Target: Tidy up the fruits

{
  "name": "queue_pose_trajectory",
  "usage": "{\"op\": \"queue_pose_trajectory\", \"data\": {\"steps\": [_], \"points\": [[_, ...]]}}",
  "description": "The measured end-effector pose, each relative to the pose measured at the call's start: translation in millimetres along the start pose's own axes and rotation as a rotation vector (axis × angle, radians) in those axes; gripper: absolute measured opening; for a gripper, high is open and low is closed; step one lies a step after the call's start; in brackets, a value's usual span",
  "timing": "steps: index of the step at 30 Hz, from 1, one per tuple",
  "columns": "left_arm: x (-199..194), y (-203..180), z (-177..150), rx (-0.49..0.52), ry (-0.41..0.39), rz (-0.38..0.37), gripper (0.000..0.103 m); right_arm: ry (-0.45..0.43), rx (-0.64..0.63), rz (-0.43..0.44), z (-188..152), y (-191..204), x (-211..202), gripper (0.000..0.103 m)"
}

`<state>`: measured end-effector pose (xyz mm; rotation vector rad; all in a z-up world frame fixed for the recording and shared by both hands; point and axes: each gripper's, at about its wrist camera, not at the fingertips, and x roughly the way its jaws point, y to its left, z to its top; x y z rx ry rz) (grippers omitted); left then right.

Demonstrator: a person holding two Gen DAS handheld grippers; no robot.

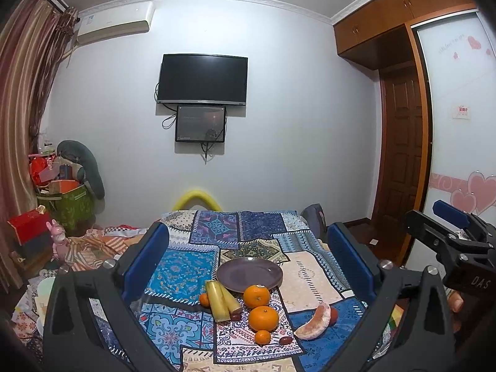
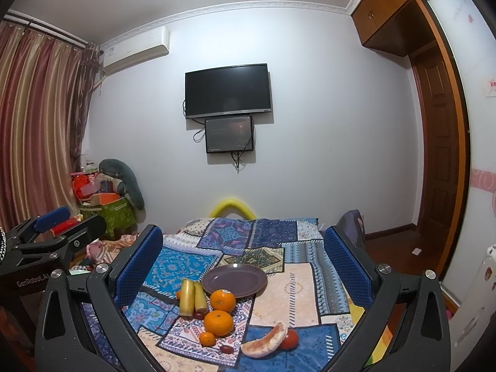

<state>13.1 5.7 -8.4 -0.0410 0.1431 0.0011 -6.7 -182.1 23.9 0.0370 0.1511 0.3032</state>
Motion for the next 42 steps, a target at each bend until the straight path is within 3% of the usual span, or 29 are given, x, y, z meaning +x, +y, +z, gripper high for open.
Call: {"op": "queue_pose_trajectory", "data": {"steps": [30, 39, 42], "points": [[-4, -6, 2, 0.007, -0.017, -0.014, 0.103, -0.008, -0.007, -0.002, 3, 4, -3, 0.103], [3, -5, -2, 0.0, 0.005, -0.025, 0.103, 0.029, -0.016, -0.014, -4, 3, 7, 0.103], [8, -3, -4, 0.004, 0.027, -0.03, 0.091, 0.052, -0.019, -0.02, -11, -1, 14, 0.097]]}}
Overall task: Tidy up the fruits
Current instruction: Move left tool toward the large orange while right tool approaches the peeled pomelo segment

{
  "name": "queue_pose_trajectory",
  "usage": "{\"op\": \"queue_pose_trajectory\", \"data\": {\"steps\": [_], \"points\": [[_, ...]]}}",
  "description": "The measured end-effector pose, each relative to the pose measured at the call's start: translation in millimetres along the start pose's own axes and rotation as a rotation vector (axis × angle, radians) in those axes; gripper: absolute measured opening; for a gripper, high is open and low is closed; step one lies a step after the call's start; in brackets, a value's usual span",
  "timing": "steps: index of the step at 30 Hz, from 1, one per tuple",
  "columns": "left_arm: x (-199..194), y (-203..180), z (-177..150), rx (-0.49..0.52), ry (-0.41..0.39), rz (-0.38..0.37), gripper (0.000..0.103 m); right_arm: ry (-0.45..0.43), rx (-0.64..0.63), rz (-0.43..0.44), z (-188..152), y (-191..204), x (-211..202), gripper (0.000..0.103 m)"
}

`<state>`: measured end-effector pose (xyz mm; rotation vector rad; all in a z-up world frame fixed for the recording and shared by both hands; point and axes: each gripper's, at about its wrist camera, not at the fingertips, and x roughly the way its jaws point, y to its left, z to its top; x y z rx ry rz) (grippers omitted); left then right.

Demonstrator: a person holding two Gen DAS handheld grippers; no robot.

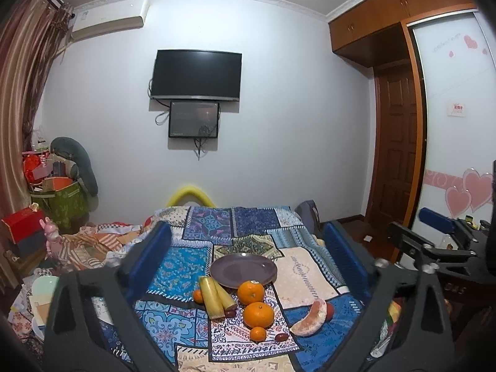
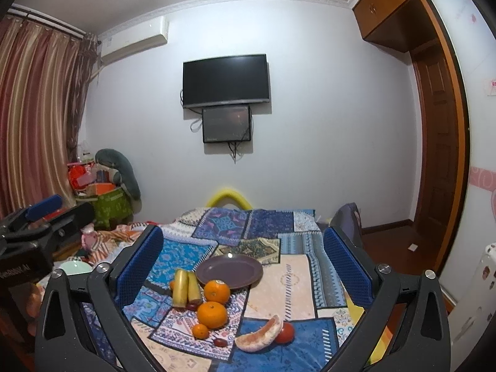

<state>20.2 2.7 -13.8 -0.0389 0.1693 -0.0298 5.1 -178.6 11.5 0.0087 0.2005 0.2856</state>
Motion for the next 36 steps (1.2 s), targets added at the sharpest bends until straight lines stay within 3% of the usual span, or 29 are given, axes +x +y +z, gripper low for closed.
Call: {"op": "queue_pose_trajectory", "data": {"steps": [2, 7, 12, 16, 20, 31, 36], "points": [[5, 1, -2, 0.007, 0.02, 0.015, 0.081, 0.035, -0.01, 0.006, -6, -4, 7, 0.088], [23, 12, -10, 0.006, 0.083, 0.023, 0.073, 0.123, -0.019, 0.017, -19, -17, 23, 0.067], [54, 30, -26, -0.001, 0.194, 0.038, 0.066, 0.218, -0.041, 0.001, -35, -29, 39, 0.056], [82, 43, -44, -0.002, 0.282, 0.055, 0.053, 0.313, -0.03, 0.004, -50, -41, 55, 0.045], [109, 52, -66, -0.007, 0.369, 0.035, 0.048, 0.403, 0.001, 0.02, -65, -52, 69, 0.042], [157, 36, -120, -0.001, 0.579, -0.031, 0.048, 0.626, 0.08, 0.071, -116, -66, 113, 0.038], [172, 31, -136, -0.006, 0.634, -0.055, 0.055, 0.709, 0.104, 0.103, -135, -64, 130, 0.038]]}}
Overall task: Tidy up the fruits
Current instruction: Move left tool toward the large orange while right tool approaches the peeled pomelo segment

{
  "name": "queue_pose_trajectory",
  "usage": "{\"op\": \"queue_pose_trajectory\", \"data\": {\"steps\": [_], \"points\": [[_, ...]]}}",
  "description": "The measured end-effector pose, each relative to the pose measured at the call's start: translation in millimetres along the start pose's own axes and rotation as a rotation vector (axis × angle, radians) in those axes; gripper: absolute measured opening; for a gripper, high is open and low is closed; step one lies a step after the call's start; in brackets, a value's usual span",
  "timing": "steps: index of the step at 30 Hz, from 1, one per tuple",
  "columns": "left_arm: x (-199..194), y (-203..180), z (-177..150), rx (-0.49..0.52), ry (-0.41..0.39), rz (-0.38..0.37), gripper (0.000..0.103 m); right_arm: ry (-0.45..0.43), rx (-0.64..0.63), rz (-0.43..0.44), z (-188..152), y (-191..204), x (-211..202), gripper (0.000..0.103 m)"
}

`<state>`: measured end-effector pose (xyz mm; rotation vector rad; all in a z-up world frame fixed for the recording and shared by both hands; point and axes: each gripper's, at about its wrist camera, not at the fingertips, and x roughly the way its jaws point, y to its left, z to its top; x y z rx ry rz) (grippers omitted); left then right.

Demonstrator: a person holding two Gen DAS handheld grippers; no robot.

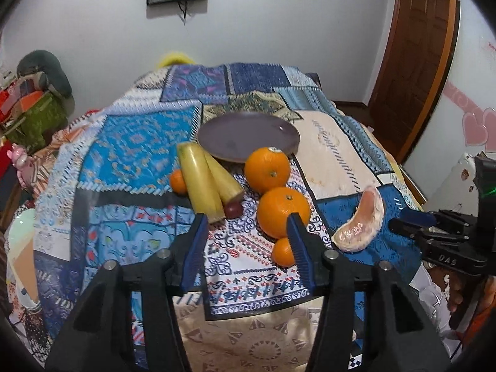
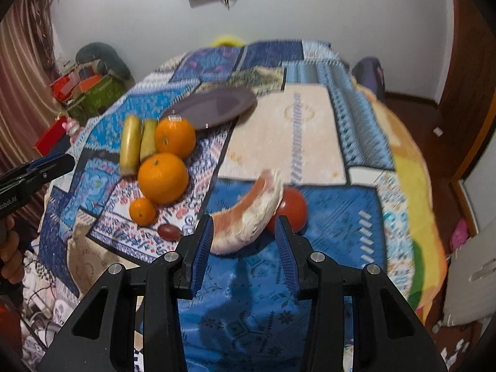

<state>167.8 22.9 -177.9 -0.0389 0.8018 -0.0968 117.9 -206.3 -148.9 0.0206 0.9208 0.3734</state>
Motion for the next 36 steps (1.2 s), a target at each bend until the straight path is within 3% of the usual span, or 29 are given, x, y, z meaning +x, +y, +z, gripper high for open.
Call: {"op": "queue_pose_trajectory", "data": {"steps": [12, 28, 30, 36], "points": [[40, -11, -8, 0.026, 0.09, -0.024, 0.065, 0.137, 0.058, 0.097, -9, -5, 45, 0.04], [78, -11, -4, 0.016, 0.131, -0.057, 0.066, 0.139, 0.01, 0.12, 20, 11, 84, 0.041], [79, -14, -3, 0.029, 0.117, -0.056, 0.072, 0.14, 0.001, 0.119, 21, 13, 89, 0.041], [94, -23, 2, 0.056, 0.136, -0.076, 0.073, 0.102, -0.001, 0.128, 21, 10, 89, 0.036]]}}
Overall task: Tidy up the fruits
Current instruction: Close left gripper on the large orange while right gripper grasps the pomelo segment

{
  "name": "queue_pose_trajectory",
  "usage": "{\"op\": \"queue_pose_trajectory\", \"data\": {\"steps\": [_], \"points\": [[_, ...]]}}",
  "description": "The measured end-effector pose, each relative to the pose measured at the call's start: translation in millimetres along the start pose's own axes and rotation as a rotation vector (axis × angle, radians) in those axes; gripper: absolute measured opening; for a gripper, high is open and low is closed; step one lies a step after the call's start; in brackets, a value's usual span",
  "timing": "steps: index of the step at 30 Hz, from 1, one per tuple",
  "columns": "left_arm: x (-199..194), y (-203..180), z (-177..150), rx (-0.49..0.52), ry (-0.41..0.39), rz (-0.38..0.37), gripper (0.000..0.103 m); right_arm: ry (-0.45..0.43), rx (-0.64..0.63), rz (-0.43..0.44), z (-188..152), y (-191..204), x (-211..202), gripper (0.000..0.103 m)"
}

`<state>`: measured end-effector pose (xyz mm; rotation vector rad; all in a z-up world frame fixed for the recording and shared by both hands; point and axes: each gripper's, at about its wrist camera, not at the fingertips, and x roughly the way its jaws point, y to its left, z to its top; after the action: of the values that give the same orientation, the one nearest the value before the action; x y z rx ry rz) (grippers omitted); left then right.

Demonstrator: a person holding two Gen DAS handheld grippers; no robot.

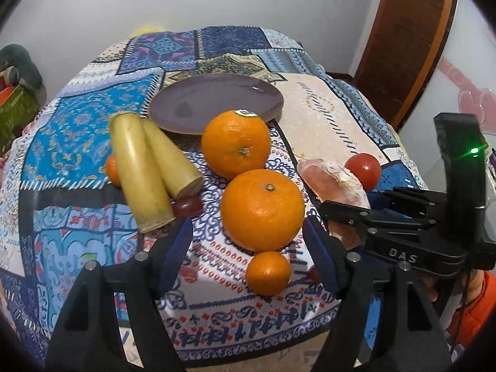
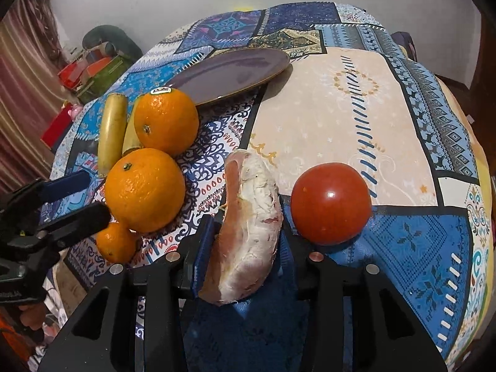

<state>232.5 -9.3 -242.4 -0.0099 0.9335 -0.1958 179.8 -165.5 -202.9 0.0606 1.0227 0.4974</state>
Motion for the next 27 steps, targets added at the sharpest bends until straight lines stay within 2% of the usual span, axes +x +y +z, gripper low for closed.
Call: {"op": "queue_pose_trajectory", "data": {"steps": [8, 14, 18, 27], "points": [[30, -5, 8, 0.001, 0.06, -0.021, 0.073, -0.058, 0.011, 0.03, 2, -3, -16, 0.023], [41, -4, 10, -0.023, 0.062, -0.03, 0.073, -0.069, 0.019, 0.049, 2, -6, -16, 0.022], [39, -7, 10, -0.001, 0.041, -0.026, 0.07, -0.08, 0.011, 0.048, 3, -6, -20, 0.022], [32, -6, 9, -0.015, 0.037, -0.022, 0.069, -0.099, -0.009, 0.031, 8, 0, -29, 0.021]]}}
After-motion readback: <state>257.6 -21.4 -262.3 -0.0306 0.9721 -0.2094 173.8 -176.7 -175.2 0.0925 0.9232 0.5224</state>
